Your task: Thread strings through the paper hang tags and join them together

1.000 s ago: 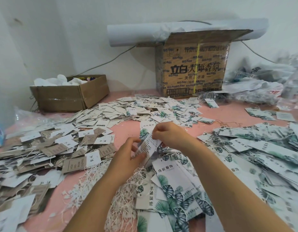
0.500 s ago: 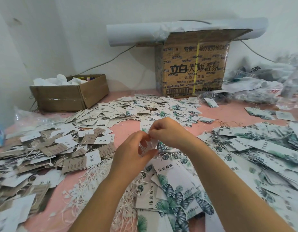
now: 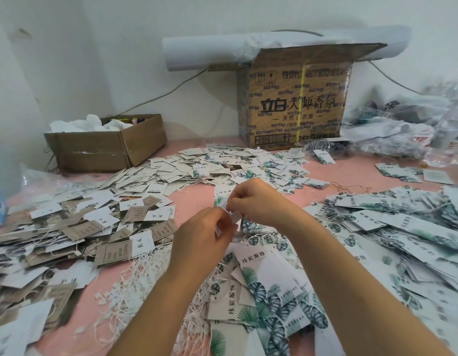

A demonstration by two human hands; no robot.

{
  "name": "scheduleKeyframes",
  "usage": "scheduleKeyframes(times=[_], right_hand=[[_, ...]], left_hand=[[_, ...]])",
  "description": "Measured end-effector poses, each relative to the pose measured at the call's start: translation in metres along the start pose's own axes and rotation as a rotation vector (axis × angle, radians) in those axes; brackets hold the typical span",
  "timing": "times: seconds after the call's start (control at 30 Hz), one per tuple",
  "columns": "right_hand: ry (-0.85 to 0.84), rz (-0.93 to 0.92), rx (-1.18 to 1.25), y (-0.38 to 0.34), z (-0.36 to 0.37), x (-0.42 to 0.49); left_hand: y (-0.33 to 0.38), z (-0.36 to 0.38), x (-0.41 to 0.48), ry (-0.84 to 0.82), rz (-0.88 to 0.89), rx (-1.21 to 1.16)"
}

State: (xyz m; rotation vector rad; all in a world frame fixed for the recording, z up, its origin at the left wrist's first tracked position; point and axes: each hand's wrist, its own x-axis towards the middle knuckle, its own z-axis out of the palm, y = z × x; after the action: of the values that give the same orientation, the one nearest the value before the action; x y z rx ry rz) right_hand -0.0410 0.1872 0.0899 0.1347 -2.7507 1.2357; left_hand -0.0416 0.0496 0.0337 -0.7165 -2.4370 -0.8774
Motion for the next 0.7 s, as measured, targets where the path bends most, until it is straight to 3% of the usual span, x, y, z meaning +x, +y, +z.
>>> scheduleKeyframes(times=[0.1,0.23,0.37,0.5,0.7], right_hand=[[-0.006,0.003,-0.005,0.000,-0.002,0.000],[-0.016,0.015,0.012,0.000,-0.007,-0.003],[0.006,-0.002,0.019,0.000,-0.012,-0.004],[0.075,-0.028,0.071,-0.003,-0.012,-0.006],[0.201,-0.058,0.338,-0.004,-0.017,-0.008]], left_hand=[[0.001,-0.003,0.001,-0.035,-0.014,-0.053],[0.002,-0.011,0.005,-0.047,-0.079,-0.294],[0.007,-0.023,0.009,0.027,-0.240,-0.751],[0.012,-0.035,0.011,0.002,-0.217,-1.158],[0.011,-0.042,0.014,0.039,-0.239,-1.268]])
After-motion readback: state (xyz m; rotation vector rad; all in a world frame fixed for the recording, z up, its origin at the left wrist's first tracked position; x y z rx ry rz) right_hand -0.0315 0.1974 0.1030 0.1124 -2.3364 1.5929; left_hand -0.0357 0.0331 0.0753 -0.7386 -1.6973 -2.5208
